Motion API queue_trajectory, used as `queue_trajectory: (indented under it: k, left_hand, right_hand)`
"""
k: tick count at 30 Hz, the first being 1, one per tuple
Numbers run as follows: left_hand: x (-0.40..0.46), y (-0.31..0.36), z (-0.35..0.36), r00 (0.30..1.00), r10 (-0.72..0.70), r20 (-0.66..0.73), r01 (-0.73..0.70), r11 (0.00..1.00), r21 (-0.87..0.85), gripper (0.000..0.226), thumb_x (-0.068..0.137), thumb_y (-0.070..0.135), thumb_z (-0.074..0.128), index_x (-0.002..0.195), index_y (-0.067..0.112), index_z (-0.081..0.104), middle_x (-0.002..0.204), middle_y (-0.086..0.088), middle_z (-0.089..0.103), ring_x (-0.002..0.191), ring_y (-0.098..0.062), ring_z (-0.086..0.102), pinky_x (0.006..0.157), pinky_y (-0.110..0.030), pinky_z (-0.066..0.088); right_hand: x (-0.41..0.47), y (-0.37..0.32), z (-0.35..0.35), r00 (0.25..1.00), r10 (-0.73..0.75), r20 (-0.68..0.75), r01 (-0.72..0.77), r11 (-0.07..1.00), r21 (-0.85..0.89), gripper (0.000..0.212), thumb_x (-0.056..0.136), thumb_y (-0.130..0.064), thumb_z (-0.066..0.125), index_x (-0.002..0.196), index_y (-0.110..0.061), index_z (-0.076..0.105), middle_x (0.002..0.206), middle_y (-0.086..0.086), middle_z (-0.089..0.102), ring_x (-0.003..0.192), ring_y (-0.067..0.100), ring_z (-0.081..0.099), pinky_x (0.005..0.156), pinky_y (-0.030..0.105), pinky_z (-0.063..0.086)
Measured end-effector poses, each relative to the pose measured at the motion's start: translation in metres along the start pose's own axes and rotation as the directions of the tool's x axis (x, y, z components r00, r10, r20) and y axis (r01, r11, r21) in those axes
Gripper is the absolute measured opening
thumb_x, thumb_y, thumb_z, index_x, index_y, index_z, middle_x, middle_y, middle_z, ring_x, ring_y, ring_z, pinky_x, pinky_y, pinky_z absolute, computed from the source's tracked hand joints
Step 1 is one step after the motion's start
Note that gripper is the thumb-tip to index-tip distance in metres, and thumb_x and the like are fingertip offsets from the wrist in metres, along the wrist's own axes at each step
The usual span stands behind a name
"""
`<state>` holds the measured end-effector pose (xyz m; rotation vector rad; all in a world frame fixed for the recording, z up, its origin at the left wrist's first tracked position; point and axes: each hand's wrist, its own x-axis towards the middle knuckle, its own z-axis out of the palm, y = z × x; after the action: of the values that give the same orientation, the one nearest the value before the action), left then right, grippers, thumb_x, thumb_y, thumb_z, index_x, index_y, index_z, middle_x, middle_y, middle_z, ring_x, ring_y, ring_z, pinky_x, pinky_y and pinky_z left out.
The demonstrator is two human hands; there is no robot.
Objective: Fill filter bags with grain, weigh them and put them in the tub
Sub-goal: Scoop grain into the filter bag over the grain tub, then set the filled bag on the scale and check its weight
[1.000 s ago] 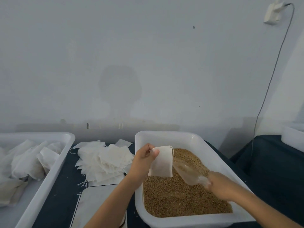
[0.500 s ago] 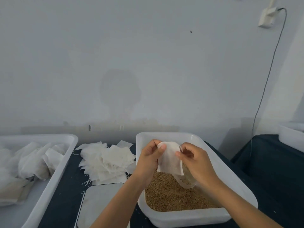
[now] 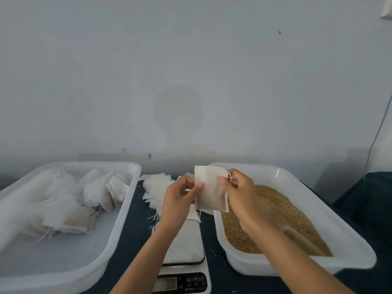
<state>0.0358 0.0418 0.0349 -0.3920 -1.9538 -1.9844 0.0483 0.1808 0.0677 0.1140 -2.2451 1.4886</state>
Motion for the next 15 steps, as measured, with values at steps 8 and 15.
queue_trajectory:
  k: [8,15]
  left_hand:
    - [-0.021,-0.035,-0.055,0.981,-0.071,-0.178,0.121,0.951,0.286,0.029,0.08,0.023,0.073,0.061,0.016,0.052,0.055,0.007,0.054,0.055,-0.012,0.049,0.06,-0.04,0.048]
    - [-0.035,-0.069,-0.055,0.962,-0.203,-0.184,0.264,0.871,0.416,0.024,0.079,0.022,0.075,0.069,0.016,0.054,0.066,-0.001,0.063,0.05,-0.009,0.058,0.049,-0.023,0.05]
  right_hand:
    - [-0.025,0.02,0.083,0.969,0.239,0.06,-0.242,0.969,0.045,0.015,0.099,-0.012,0.04,0.095,-0.014,0.054,0.094,0.003,0.056,0.089,0.015,0.054,0.075,0.023,0.039]
    - [-0.041,0.058,0.097,0.989,0.137,0.053,-0.13,0.984,-0.121,0.017,0.098,-0.009,0.042,0.083,-0.015,0.049,0.073,-0.007,0.051,0.07,0.009,0.05,0.056,0.015,0.034]
